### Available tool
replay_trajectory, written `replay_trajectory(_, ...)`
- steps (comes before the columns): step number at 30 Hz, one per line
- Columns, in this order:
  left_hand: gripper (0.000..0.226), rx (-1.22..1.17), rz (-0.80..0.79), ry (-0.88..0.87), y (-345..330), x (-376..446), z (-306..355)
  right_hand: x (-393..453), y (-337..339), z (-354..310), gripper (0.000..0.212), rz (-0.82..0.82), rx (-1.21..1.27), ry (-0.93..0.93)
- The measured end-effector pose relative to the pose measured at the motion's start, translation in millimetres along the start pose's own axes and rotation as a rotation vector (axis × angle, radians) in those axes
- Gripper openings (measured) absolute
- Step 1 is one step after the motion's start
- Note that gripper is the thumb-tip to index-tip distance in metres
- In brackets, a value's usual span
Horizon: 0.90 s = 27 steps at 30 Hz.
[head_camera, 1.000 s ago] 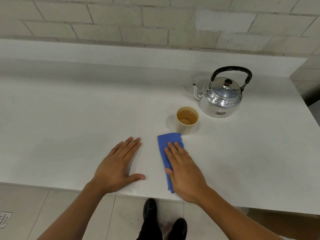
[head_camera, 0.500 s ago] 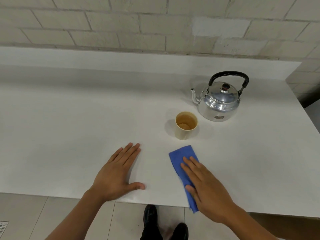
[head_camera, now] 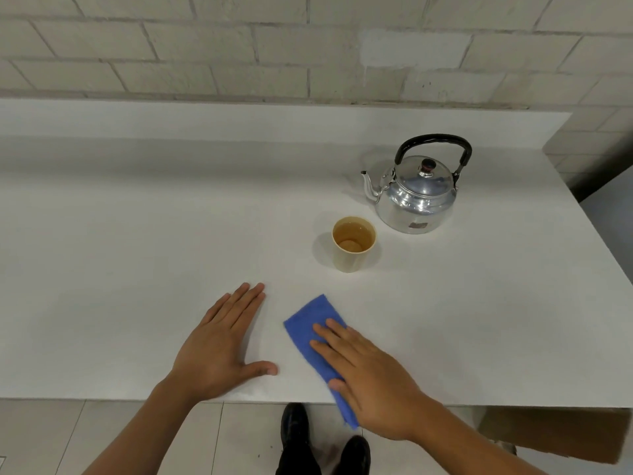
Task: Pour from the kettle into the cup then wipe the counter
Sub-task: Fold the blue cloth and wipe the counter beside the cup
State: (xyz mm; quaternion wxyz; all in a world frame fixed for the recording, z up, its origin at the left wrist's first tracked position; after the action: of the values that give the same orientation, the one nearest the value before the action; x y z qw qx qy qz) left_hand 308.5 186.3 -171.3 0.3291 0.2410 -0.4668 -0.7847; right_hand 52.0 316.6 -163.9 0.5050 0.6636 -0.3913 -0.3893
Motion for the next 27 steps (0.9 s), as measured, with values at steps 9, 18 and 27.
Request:
replay_trajectory(9, 0.122, 0.017, -0.003, 0.018, 1.2, -0.2, 2.4, -62.9, 17.1, 130.0, 0.064, 0.052, 0.016, -0.510)
replay_trajectory(18, 0.120, 0.022, -0.004, 0.024, 1.8, 0.8, 4.2, -0.6, 9.5, 71.1, 0.065, 0.223, 0.099, -0.745)
replay_trajectory(27, 0.095, -0.124, 0.083, 0.079, 5.7, 7.0, 21.9, -2.8, 40.0, 64.3, 0.030, 0.355, 0.396, -0.739)
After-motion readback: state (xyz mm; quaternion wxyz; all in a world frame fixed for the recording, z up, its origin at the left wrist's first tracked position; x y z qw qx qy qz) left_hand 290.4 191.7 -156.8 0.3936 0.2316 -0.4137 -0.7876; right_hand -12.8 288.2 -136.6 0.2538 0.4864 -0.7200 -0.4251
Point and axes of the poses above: each hand's wrist, its own x-axis towards the middle knuckle, its own y-axis out of the back of the hand, z = x × y, the point moved 3 cm from there along x, towards the middle knuckle, and after that the axes turned 10 degrees about -x, right-handed, at the moved point
